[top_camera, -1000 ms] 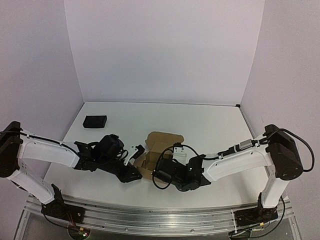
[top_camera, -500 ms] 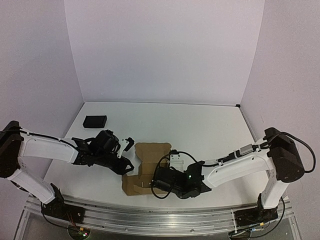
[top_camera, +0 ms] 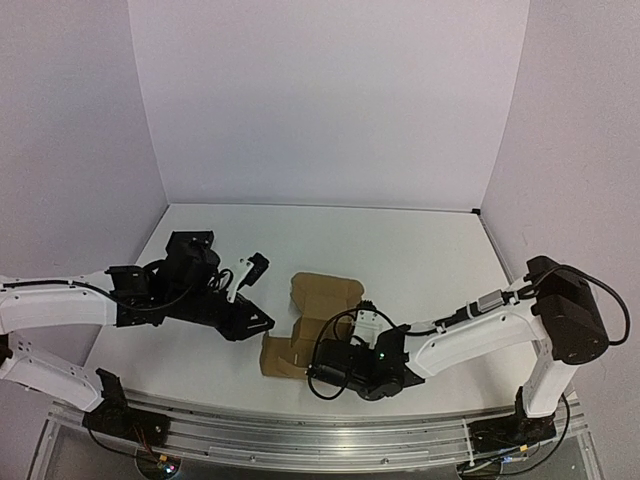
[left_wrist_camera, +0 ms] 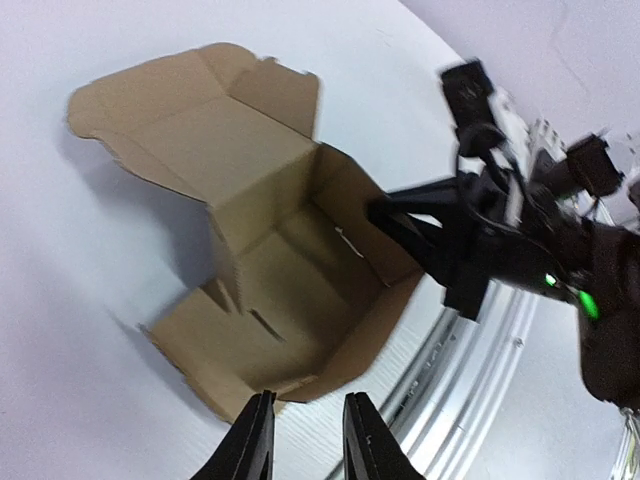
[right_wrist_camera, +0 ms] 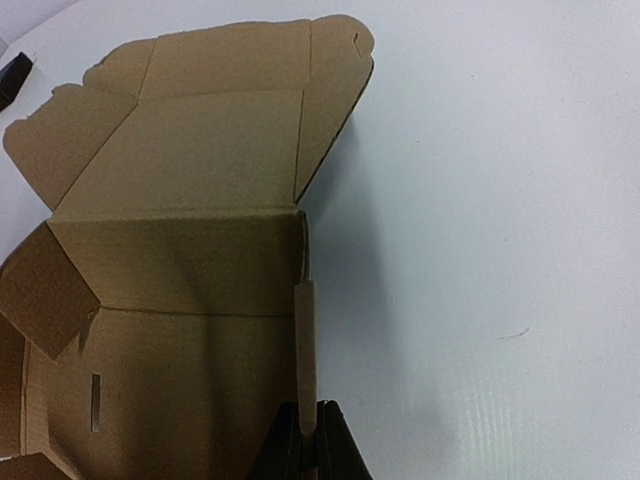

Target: Fold the paper box

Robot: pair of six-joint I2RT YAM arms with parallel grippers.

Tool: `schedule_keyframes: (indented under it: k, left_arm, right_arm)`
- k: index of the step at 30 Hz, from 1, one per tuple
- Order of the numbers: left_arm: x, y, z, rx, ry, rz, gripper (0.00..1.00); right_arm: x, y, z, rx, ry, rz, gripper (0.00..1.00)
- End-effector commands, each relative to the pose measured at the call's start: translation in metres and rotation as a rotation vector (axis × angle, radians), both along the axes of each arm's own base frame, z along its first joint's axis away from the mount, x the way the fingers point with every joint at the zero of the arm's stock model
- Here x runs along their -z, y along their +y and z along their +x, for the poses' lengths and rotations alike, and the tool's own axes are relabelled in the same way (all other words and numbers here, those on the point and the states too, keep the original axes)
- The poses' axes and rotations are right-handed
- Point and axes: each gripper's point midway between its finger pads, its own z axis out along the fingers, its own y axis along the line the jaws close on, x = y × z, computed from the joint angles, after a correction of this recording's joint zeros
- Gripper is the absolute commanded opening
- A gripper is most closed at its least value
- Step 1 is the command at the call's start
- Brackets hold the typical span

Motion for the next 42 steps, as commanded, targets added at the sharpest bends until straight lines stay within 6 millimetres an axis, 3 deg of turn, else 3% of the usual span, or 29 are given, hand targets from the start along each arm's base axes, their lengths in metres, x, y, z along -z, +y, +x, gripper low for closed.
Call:
schedule_keyframes:
  k: [1,7,13,21,28,33,38,40,42]
  left_arm:
    - [0.032,-0.020,-0.031,0.113,0.068,0.041,0.22]
    - [0.038,-0.042,-0.025,0.129,0.078,0.040,0.16]
    - [0.074,-0.028,-0.027,0.085,0.150,0.164,0.11]
    - [0.066,-0.049,0.002,0.061,0.010,0.129,0.17]
    - [0.087,-0.049,-0.013,0.072,0.124,0.113,0.18]
    - [0.079,-0.054,-0.009,0.079,0.096,0.108,0.18]
    - [0.059,-0.041,0.010,0.007,0.040,0.174,0.20]
    - [0.049,-0.026,0.020,-0.033,0.028,0.225,0.25]
    - [0.038,-0.012,0.031,-0.073,0.034,0.249,0.39]
  right_arm:
    - [-0.017,-0.008,0.017,0.113,-0.089,0.036,0.06]
    - [-0.010,-0.006,0.014,0.111,-0.055,0.028,0.05]
    - [-0.017,-0.007,0.015,0.108,-0.068,0.033,0.05]
    - [-0.008,0.018,0.002,0.017,0.030,0.027,0.03]
    - [-0.012,0.028,0.003,0.013,0.010,0.036,0.03]
    - [-0.005,0.023,0.003,0.032,0.011,0.030,0.03]
    - [-0.004,0.003,0.011,0.122,-0.055,0.044,0.01]
    - [-0.003,-0.004,0.013,0.152,-0.061,0.057,0.00]
    - [-0.004,-0.005,0.014,0.155,-0.068,0.056,0.00]
